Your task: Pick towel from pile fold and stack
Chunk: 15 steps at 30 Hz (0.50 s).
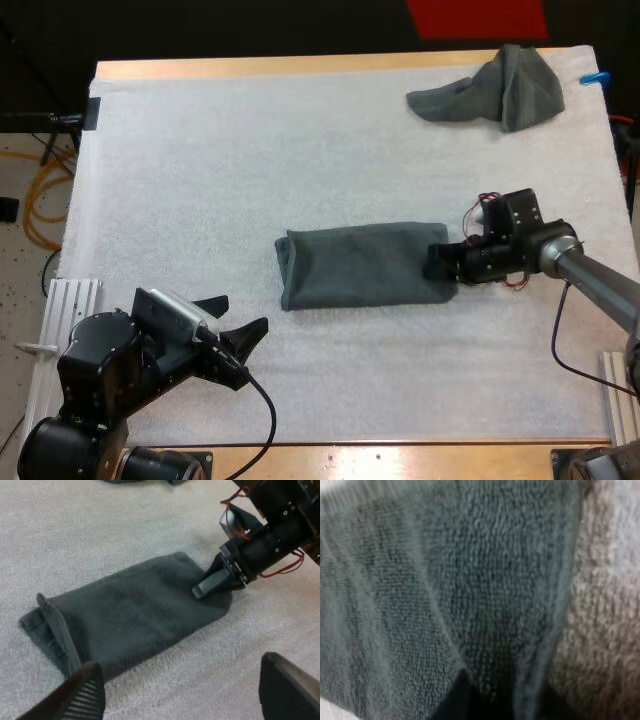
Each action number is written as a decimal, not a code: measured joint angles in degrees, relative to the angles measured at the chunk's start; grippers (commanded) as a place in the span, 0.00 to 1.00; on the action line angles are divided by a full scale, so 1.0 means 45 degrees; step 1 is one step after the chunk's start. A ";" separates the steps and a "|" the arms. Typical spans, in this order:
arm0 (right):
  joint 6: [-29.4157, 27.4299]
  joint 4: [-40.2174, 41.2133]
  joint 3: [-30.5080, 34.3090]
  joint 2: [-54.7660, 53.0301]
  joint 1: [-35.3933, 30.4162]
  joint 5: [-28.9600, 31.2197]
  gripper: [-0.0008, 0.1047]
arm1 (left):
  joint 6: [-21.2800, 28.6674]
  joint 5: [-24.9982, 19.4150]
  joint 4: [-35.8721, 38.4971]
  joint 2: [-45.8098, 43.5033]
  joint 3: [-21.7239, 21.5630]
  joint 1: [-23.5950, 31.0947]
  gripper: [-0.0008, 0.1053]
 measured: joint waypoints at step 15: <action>-0.4927 0.5398 -0.1398 -0.3024 0.0049 0.8410 0.02 | 0.0000 0.0030 0.0000 0.0000 0.0000 0.0000 0.61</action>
